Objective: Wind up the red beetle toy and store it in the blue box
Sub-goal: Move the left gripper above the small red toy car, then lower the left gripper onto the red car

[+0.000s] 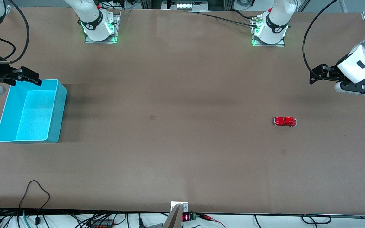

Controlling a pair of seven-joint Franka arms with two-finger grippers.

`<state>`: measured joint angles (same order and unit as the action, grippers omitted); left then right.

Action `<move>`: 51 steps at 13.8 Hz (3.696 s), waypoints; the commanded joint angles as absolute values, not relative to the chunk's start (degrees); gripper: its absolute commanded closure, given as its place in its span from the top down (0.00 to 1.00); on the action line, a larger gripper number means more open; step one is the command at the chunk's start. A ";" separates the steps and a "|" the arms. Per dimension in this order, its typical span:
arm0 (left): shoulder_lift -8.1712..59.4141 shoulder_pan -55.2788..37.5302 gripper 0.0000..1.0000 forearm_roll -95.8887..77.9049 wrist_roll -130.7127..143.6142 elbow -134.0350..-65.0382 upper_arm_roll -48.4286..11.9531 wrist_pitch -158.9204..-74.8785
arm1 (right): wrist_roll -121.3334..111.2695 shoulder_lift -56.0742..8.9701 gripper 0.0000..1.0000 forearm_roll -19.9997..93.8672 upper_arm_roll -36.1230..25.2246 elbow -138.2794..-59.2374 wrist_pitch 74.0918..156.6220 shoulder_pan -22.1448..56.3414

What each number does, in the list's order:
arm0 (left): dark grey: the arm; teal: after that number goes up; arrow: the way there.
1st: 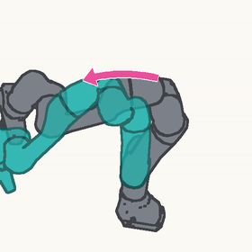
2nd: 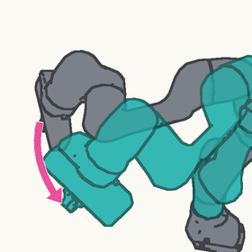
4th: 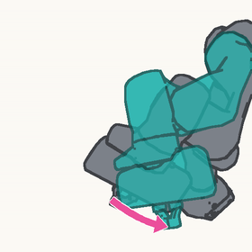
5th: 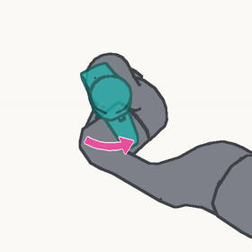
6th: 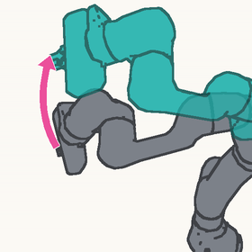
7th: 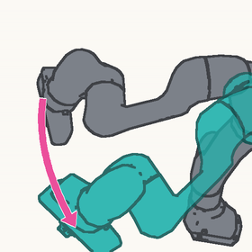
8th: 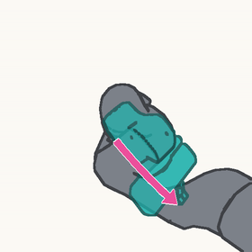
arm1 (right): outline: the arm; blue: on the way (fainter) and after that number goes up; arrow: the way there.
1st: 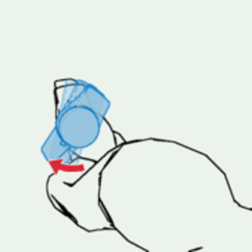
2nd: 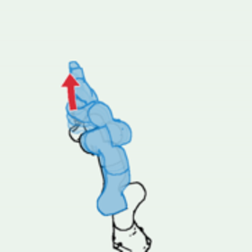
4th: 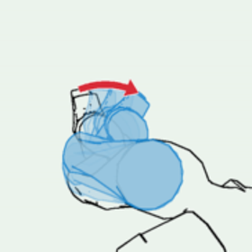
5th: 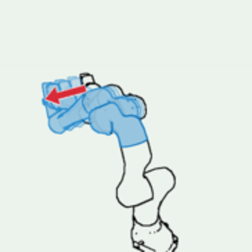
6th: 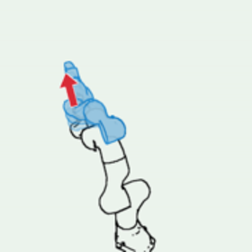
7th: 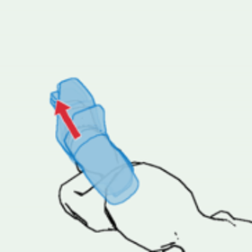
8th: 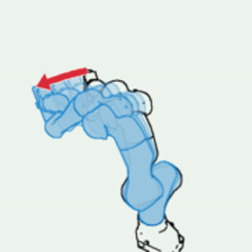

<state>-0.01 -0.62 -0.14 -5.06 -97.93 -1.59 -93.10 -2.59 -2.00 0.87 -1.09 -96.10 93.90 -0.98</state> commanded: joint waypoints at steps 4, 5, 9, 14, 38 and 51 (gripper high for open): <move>0.53 -0.70 1.00 0.70 -6.06 -96.77 -1.58 -92.11 | -2.37 -1.58 1.00 1.76 -0.88 -96.85 94.04 -2.20; 0.53 -0.70 1.00 0.70 -6.06 -96.77 -1.58 -92.11 | -2.37 -1.58 1.00 1.76 -0.88 -96.86 94.04 -2.20; 0.53 -0.70 1.00 0.70 -6.06 -96.77 -1.58 -89.49 | -2.29 -1.58 1.00 1.76 -0.88 -96.77 94.04 -2.20; 1.05 -1.76 1.00 0.70 -6.24 -96.77 -2.19 -78.15 | -2.29 -1.58 1.00 1.84 -0.88 -96.77 94.04 -2.20; 15.89 3.43 1.00 6.42 -83.12 -124.01 -1.93 -140.95 | -2.29 -1.85 1.00 1.85 -0.88 -96.77 94.04 -2.37; 23.46 5.01 0.28 6.42 -88.07 -127.97 -2.02 -155.30 | -2.29 -1.93 1.00 1.85 -0.88 -96.77 93.96 -2.37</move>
